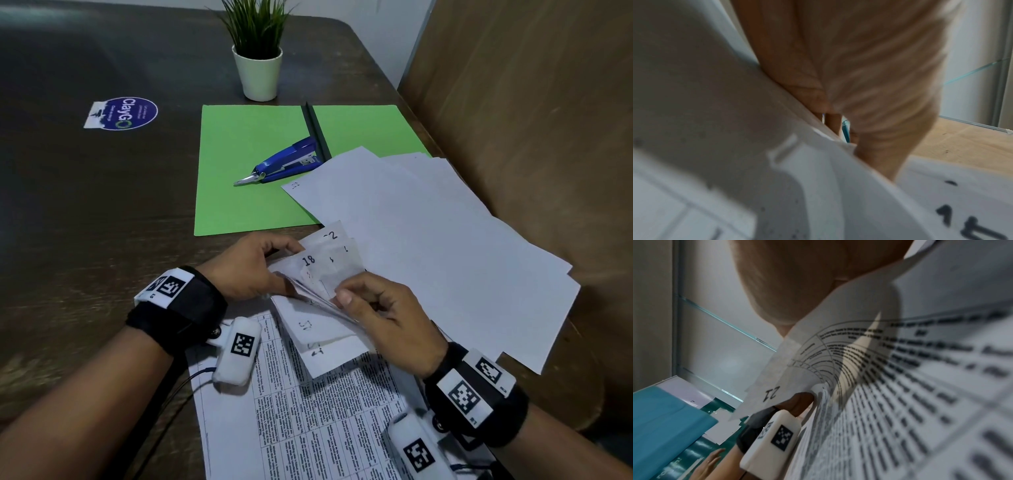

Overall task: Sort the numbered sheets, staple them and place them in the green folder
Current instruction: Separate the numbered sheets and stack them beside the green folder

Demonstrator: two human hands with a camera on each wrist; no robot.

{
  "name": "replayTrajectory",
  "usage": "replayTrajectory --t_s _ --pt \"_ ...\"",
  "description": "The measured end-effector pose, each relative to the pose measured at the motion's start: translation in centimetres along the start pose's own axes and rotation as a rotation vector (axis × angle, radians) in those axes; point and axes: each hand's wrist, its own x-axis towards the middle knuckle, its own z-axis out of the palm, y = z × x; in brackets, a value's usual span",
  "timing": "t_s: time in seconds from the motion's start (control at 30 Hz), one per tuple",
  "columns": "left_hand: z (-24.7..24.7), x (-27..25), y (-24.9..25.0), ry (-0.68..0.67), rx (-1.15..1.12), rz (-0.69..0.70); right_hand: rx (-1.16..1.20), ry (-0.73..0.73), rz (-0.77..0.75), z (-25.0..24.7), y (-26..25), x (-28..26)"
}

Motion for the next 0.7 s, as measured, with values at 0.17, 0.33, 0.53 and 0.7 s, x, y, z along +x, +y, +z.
replayTrajectory --t_s 0.17,0.33,0.53,0.7 --pt "0.0 0.0 0.1 0.002 -0.025 -0.005 -0.275 -0.015 -0.023 0.0 1.3 0.4" --pt "0.0 0.1 -0.3 0.011 -0.025 0.000 -0.370 -0.032 -0.030 -0.1 1.5 0.4" --pt "0.0 0.3 -0.6 0.011 -0.068 0.007 -0.280 -0.055 -0.100 0.2 0.8 0.1" --pt "-0.1 0.3 -0.7 0.021 -0.104 0.030 -0.234 -0.058 -0.084 0.2 0.2 0.0"
